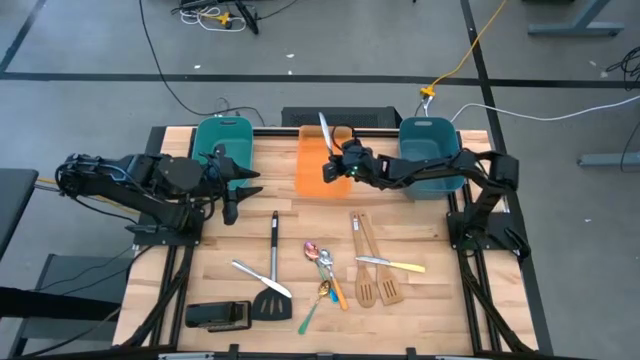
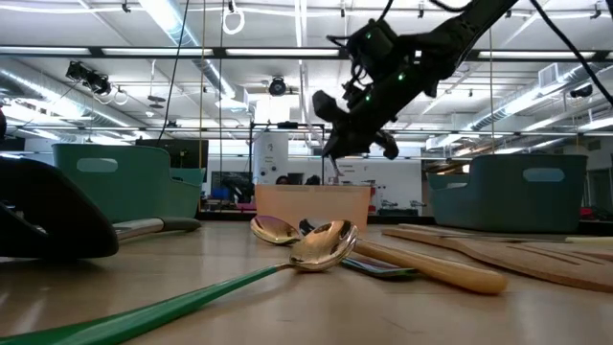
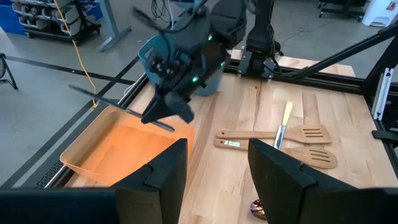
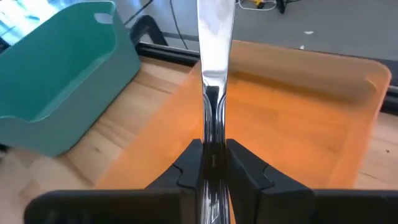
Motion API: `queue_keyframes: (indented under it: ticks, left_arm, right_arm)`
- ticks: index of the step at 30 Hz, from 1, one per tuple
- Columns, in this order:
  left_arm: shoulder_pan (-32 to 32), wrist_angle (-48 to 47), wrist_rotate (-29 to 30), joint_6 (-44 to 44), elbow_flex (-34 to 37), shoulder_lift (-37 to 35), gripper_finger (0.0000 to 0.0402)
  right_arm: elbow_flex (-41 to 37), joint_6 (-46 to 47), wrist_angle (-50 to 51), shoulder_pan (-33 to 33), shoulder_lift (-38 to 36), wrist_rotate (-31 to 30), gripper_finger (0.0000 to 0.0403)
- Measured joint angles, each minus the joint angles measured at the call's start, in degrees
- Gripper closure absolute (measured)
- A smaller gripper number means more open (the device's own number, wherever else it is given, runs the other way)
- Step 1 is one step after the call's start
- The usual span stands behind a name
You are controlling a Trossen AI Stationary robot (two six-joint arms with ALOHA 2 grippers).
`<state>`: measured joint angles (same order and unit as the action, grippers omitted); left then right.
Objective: Pick & Place Kitchen Items
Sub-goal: Put the right silver knife into the orange bin
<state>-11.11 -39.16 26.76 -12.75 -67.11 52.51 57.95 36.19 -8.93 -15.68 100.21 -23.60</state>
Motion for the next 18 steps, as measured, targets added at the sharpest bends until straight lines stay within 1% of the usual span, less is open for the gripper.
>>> queue_keyframes:
  ticks: [2,5,9,18]
  left_arm:
    - [0.0,0.0,0.0,0.0,0.0,0.0,0.0225]
    - [0.0,0.0,0.0,0.0,0.0,0.0,0.0225]
    - [0.0,0.0,0.0,0.0,0.0,0.0,0.0225]
    - [0.0,0.0,0.0,0.5,0.0,0.0,0.0225]
  right_arm:
    - [0.0,-0.1,-1.7,-0.9,2.2,0.1,0.0349]
    - [0.0,1.4,-2.4,-2.6,4.3,1.9,0.0349]
    - [0.0,3.3,-2.6,-3.5,6.1,1.7,0.0349]
    - [0.0,4.9,-2.3,-3.5,6.4,3.2,0.0349]
